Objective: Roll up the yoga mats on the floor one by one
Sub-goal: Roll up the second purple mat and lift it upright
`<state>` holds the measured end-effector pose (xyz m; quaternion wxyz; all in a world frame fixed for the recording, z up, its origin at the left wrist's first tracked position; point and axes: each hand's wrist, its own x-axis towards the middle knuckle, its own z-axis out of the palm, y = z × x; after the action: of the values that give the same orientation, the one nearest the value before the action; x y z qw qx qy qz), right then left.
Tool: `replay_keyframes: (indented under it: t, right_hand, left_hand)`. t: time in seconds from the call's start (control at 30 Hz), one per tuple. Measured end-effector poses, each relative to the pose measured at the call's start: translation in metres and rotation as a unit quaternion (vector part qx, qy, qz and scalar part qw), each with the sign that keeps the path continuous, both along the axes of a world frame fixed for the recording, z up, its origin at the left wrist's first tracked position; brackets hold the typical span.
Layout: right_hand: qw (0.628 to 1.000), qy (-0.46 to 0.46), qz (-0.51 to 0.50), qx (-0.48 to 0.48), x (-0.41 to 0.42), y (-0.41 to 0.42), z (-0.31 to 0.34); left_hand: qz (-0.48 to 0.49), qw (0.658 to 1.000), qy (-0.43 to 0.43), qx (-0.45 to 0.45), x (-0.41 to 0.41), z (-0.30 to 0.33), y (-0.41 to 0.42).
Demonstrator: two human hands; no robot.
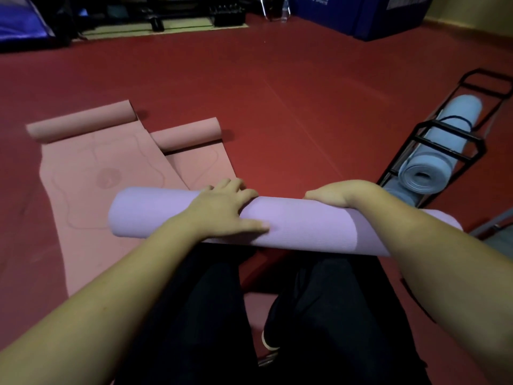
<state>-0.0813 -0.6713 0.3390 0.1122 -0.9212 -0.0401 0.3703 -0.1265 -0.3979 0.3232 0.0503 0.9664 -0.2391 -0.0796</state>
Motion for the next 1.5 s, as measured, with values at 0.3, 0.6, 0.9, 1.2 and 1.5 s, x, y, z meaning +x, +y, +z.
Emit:
replay_keyframes:
  t: [0.3,0.6,0.9,1.2,1.5]
  right_hand:
    - [0.977,-0.204,-0.053,-0.033,0.007,-0.004,-0.015]
    - [0.912,-0.401,-0.049,-0.063,-0.031,-0.005,-0.047]
    - [0.890,-0.440,-0.050,-0.108,-0.040,0.004,-0.055]
    - [0.932,-0.348,-0.055,-0.088,-0.009,0.000,-0.049]
    - [0.964,-0.250,-0.062,-0.070,0.009,0.006,-0.028]
  left_hand:
    - [0.133,0.991,-0.021,-0.027,0.015,-0.011,-0.034]
    - [0.136,0.983,0.121,0.022,0.061,-0.005,-0.043]
    - [0.147,0.987,0.069,0.016,0.080,-0.015,-0.046]
    - [0.000,0.977,-0.213,0.026,0.012,-0.077,-0.016]
    - [0.009,0.973,-0.189,0.132,0.018,-0.055,-0.010]
